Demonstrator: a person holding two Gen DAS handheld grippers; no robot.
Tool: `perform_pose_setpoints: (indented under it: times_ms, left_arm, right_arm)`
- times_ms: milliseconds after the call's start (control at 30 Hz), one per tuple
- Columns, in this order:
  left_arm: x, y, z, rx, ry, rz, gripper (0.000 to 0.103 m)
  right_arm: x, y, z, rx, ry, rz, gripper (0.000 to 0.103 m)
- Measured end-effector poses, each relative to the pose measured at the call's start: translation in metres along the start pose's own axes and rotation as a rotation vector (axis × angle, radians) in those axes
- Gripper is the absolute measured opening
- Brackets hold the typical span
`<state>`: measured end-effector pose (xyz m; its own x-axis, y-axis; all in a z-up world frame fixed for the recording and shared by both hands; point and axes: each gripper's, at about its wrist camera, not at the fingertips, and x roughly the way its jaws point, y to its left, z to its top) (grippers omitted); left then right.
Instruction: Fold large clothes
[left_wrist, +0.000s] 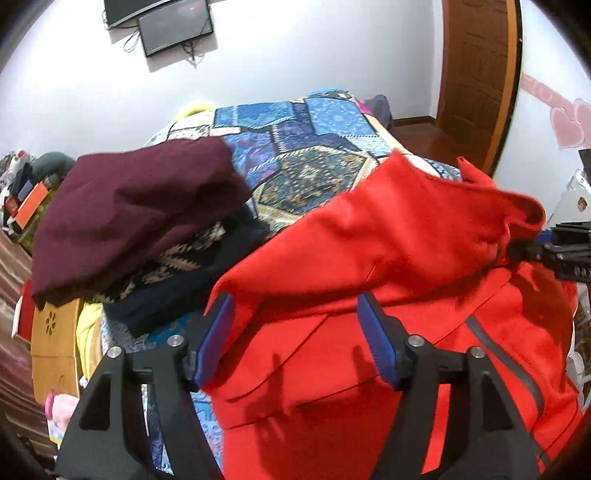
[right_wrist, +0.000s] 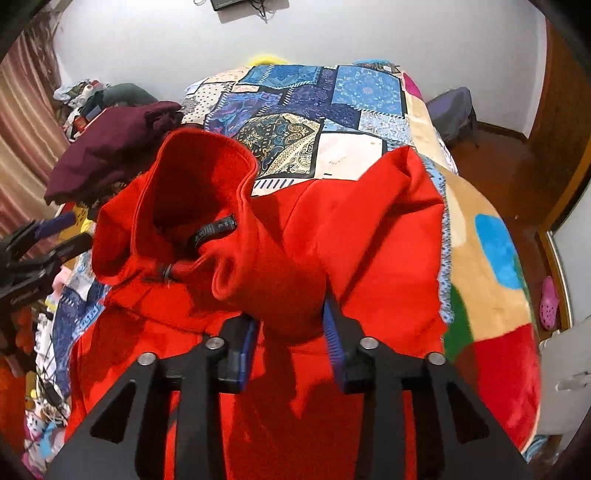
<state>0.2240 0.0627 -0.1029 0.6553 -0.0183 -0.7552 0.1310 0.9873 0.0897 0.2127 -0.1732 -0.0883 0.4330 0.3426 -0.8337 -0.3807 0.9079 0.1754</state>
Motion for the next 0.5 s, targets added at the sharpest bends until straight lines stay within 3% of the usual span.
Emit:
perform_pose_setpoints:
  times_ms: [200, 367, 500]
  left_arm:
    - [0.006, -0.019, 0.026, -0.005, -0.021, -0.045, 0.073]
    - [0.012, -0.027, 0.041, -0.046, -0.029, -0.125, 0.083]
    - [0.03, -0.043, 0.048, -0.023, 0.001, -0.135, 0.083]
  right_arm:
    - [-0.022, -0.004, 0.005, -0.013, -0.046, -0.021, 0.038]
    - [-0.041, -0.012, 0.021, 0.014, -0.137, -0.025, 0.051]
    - [-0.037, -0.017, 0.034, 0.086, -0.14, 0.046, 0.058]
